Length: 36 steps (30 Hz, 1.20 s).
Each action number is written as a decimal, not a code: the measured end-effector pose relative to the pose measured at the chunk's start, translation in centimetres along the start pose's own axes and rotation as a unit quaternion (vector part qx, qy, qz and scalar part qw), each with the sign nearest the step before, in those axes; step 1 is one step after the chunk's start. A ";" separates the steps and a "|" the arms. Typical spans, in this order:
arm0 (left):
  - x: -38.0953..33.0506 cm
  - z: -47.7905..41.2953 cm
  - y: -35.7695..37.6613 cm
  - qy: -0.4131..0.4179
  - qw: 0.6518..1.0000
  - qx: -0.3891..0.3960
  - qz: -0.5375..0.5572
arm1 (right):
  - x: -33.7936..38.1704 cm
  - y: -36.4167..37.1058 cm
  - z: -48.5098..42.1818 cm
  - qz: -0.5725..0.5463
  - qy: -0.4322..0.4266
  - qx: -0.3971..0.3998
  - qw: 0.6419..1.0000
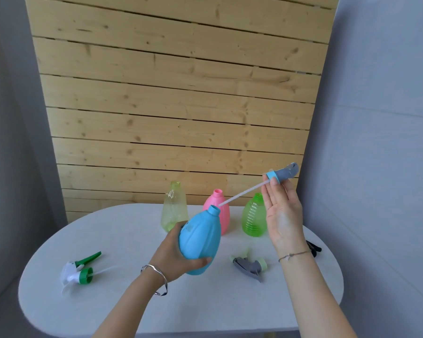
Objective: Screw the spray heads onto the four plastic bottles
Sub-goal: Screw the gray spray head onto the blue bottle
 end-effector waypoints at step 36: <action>3.5 0.1 2.6 -0.228 0.890 0.044 0.391 | -7.2 1.5 2.2 0.260 0.096 0.177 0.944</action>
Point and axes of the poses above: each hand's wrist, its own z-axis away from the middle knuckle, its own y-axis out of the palm, x = y × z, the point moved 9 cm from there along -z, towards the middle knuckle, and after that the axes turned 14 degrees about z, right-handed, at the moved point
